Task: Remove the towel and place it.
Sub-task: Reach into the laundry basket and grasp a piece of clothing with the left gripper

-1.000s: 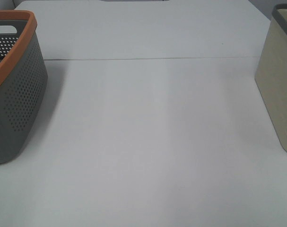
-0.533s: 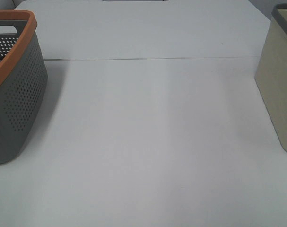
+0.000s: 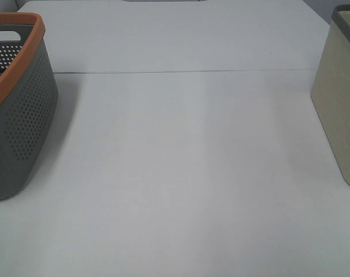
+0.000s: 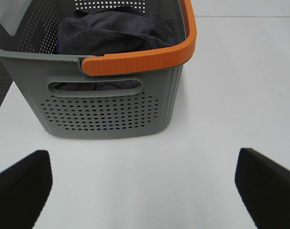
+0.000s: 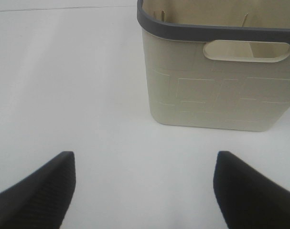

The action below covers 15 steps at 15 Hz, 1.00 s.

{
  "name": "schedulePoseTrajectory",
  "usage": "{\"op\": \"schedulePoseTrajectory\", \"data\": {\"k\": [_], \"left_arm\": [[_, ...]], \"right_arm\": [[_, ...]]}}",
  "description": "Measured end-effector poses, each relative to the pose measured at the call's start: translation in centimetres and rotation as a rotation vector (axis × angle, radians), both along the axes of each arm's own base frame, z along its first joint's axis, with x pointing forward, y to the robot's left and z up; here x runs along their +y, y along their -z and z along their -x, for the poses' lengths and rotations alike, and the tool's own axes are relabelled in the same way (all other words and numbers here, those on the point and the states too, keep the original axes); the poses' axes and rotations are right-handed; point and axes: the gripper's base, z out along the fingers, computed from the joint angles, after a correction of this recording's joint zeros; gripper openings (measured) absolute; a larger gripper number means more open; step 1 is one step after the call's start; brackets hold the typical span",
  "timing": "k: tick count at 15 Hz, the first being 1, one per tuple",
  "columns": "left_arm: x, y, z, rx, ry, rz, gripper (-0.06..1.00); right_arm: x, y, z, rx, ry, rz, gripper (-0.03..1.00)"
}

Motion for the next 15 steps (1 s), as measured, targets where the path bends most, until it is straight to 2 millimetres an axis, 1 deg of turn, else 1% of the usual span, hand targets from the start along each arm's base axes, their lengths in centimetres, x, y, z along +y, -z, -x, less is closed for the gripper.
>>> {"op": "schedulePoseTrajectory", "data": {"k": [15], "left_arm": [[0.02,0.00,0.00,0.000,-0.001,-0.002,0.98]], "right_arm": [[0.00,0.00,0.00,0.000,0.000,0.000,0.71]]}}
